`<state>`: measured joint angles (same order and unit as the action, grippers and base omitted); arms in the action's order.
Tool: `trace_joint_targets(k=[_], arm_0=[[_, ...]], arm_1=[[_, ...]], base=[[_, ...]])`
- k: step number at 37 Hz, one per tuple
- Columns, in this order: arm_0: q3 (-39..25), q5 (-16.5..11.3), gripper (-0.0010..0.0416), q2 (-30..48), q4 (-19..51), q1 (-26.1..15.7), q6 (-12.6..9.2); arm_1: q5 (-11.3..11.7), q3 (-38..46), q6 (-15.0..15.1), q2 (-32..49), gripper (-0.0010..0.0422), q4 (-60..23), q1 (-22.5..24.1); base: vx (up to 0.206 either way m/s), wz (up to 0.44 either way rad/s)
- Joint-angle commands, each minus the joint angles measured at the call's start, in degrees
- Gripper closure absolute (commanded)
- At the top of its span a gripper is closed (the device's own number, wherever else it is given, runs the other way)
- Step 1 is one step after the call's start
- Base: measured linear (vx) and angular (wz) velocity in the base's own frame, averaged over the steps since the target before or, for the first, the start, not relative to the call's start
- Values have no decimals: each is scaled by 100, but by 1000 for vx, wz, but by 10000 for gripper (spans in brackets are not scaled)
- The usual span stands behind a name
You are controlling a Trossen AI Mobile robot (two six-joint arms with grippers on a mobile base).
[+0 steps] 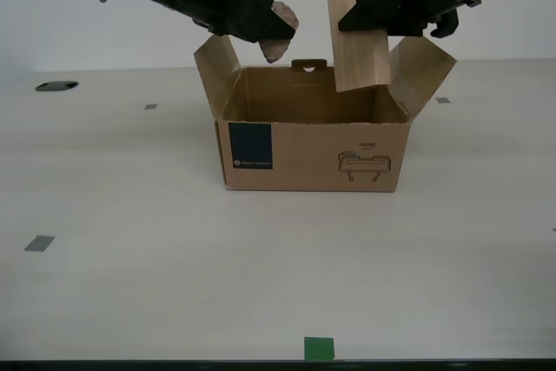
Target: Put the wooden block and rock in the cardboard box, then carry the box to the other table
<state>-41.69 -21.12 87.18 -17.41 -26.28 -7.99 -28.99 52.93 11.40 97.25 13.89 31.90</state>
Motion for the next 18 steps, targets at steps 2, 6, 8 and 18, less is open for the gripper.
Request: trace_joint_targets(k=[2,6,8,18], arm_0=[[-20,4,406,-2,-26,-24,-20],[11,4,406,-2,-20,-31,-20],[24,4,406,-2,-15,-35,-20],[33,4,406,-2,-11,-42,-52]], arm_1=[[-17,7,-11,-2,413,83,9],[-17,7,-63,-2,412,81,9],[-17,7,-90,-2,412,81,9],[-17,2,-116,-4,412,81,9]], base=[[0,0],[0,0],[0,0],[0,0]])
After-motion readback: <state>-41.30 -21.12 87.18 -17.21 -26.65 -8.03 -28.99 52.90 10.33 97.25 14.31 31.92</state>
